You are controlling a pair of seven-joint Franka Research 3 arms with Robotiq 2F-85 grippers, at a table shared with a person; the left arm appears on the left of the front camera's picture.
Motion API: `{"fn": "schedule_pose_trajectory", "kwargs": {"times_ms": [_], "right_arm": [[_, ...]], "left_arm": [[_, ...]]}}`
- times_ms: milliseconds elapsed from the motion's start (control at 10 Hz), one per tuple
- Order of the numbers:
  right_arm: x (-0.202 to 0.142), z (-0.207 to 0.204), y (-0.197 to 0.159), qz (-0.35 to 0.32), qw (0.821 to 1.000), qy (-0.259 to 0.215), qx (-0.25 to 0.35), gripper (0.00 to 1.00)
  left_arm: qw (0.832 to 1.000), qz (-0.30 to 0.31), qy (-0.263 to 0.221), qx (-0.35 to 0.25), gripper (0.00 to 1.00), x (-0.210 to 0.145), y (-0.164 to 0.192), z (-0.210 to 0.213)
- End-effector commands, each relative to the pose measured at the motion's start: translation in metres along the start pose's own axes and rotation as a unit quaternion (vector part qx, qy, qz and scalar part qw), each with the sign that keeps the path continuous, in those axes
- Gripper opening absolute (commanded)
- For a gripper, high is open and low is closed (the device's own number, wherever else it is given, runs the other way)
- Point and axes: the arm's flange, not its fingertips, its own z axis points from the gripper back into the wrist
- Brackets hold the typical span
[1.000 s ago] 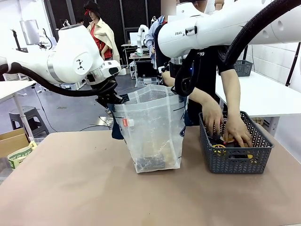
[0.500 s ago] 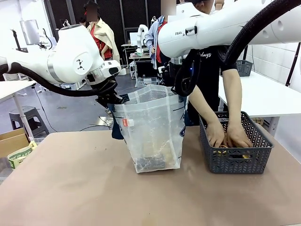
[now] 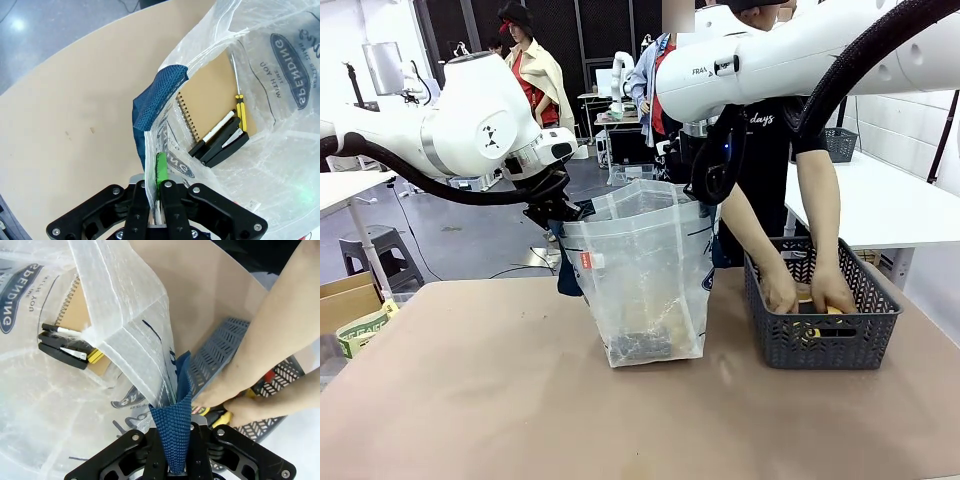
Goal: Transfer purchased items from the store into the shopping bag.
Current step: Move the Reusable shopping bag to the right side of the table.
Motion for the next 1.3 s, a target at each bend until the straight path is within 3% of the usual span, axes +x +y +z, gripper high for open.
{"fn": "schedule_pose_trajectory", "kwargs": {"times_ms": [0,900,1200], "right_arm": [[-0.001,0.001,-0.001,-0.001,1.0,0.0,0.0,0.0],[0.0,0.0,0.0,0.0,1.0,0.0,0.0,0.0],[-0.011,-0.002,0.002,-0.006,0.999,-0.044,-0.009,0.0]], "left_arm": [[1.0,0.001,0.0,0.001,0.0,0.0,0.002,0.0],[1.0,0.001,0.0,0.001,0.0,0.0,0.002,0.0],[1.0,0.001,0.0,0.001,0.0,0.0,0.002,0.0]]}}
